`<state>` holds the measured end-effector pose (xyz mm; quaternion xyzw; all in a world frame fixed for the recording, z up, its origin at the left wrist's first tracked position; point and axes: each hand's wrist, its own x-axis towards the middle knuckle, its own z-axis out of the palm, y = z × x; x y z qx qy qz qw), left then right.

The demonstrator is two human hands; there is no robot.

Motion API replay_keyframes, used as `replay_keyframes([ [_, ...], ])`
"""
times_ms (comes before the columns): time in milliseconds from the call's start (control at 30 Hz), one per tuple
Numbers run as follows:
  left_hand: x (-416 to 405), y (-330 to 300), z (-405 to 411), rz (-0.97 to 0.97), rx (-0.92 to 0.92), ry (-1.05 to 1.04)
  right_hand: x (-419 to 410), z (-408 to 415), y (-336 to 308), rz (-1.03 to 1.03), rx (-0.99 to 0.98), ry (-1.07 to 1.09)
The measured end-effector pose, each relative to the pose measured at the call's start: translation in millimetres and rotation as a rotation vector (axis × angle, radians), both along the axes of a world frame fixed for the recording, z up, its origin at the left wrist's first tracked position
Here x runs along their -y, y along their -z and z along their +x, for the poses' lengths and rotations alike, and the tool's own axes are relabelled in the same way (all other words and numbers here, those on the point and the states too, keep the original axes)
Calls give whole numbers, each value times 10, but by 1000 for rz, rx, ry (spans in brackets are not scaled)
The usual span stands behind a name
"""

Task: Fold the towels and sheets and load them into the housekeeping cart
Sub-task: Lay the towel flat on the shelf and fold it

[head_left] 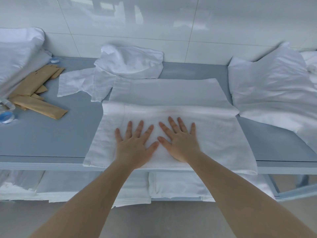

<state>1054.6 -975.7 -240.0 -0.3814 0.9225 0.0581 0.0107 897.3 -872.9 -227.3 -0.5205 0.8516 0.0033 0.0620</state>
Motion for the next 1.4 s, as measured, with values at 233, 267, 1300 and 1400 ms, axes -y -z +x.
replay_keyframes([
  [233,-13,-72,13,25,44,-7,-830,-670,-62,56,-33,222],
  [267,-11,-82,13,26,43,-6,-982,-744,-79,56,-31,288],
  [1300,-281,-82,719,-243,-55,244,-1681,-324,17,-152,-296,-2],
  [1400,-295,-59,752,-229,30,225,-1709,-331,-40,-164,-242,1],
])
